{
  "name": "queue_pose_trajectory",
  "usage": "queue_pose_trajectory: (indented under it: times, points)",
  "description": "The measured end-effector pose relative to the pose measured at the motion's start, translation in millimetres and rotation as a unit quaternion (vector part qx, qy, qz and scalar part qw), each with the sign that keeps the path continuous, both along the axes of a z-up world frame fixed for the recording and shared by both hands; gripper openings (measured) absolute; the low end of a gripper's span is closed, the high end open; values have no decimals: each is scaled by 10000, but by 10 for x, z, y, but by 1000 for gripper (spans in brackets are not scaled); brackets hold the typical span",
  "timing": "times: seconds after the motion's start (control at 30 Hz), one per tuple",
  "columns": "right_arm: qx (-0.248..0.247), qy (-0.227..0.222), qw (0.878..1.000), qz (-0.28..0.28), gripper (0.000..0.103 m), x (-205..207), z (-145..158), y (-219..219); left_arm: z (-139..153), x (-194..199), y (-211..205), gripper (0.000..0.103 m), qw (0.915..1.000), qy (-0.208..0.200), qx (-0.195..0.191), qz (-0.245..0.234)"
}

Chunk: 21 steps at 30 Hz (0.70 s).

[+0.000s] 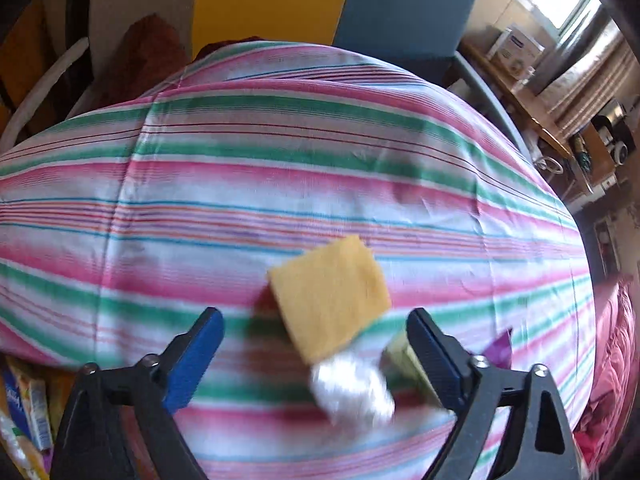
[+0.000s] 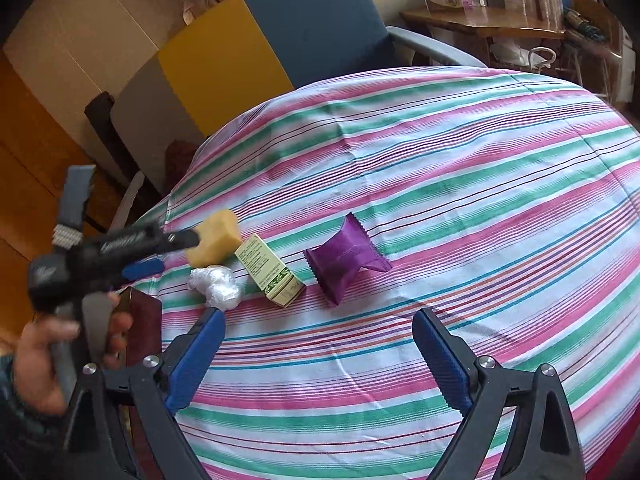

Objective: Organize objects
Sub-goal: 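Grasp the yellow sponge with the left gripper while the right approaches the white plastic wad, then lift the sponge toward the tray with the left while the right grasps the white wad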

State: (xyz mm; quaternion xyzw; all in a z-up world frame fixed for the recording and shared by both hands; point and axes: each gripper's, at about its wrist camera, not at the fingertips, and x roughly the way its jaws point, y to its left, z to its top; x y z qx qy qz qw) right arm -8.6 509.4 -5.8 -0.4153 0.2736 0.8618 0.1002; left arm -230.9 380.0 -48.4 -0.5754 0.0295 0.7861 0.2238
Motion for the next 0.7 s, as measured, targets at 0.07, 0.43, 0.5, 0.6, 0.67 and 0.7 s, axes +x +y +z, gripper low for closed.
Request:
queue_pose_trajectory:
  times: [0.07, 0.43, 0.5, 0.6, 0.67, 0.7]
  points:
    - [-22, 2, 10000, 44, 95, -9, -2, -13, -56, -71, 83, 98, 10000, -55, 39, 60]
    - [79, -25, 9998, 177, 95, -38, -22, -79, 70, 172, 66, 64, 9981, 497, -148, -335]
    - [105, -42, 9997, 222, 95, -49, -26, -97, 203, 292, -78, 64, 9976, 577, -13, -376]
    - [208, -97, 9993, 308, 95, -60, -37, -141, 422, 600, -433, 64, 9958, 731, 182, -528]
    - [266, -129, 9988, 387, 95, -68, -47, -178, 537, 815, -631, 64, 9936, 882, 221, -666]
    - [316, -139, 9984, 440, 95, -75, -50, -204, 606, 895, -737, 64, 9927, 931, 246, -723]
